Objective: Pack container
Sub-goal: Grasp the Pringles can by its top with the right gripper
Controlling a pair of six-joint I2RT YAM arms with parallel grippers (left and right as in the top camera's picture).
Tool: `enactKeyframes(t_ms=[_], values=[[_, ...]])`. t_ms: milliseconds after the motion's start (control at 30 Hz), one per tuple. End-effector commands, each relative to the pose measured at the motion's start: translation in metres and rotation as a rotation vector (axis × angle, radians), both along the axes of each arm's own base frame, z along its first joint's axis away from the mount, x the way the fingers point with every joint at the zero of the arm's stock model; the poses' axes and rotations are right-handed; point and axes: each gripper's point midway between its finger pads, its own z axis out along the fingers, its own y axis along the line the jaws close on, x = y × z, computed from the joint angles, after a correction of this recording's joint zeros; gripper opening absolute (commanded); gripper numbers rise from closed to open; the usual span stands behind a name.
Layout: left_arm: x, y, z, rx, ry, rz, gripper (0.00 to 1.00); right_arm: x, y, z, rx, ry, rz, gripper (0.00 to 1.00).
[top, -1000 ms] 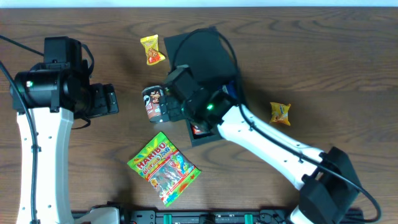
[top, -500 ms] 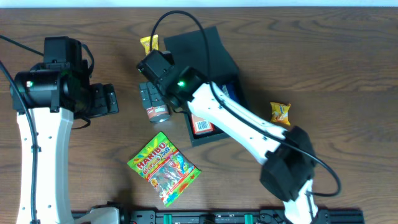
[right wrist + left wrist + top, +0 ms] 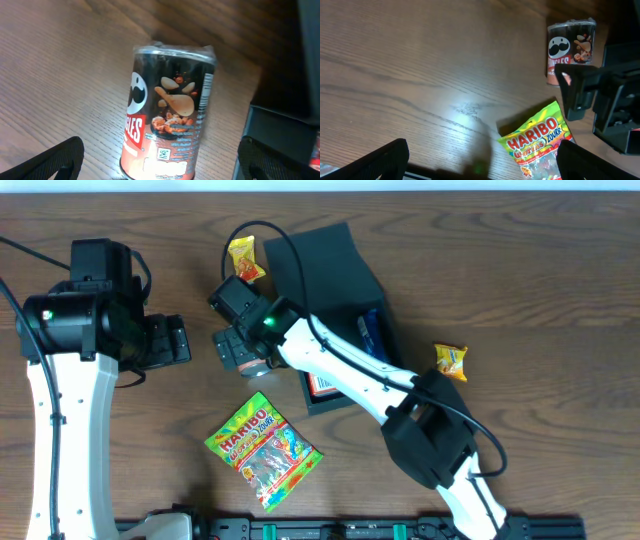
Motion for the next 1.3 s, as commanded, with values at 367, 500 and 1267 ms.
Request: enactKeyframes(t_ms=[367,500,1267], values=[[0.000,0.002,0.001,0.002,-0.001,0.020,0.95,0.001,0.016,-0.043,-0.059,-0.024,0.042,0.99],[0.000,0.002,0.001,0.002,-0.001,0.020,0.95,0.004,0.020,-0.047,-0.049,-0.033,0.042,0.99],[0.000,0.002,0.001,0.002,-0.001,0.021,0.95,0.016,0.014,-0.046,-0.083,-0.093,0.033,0.88]])
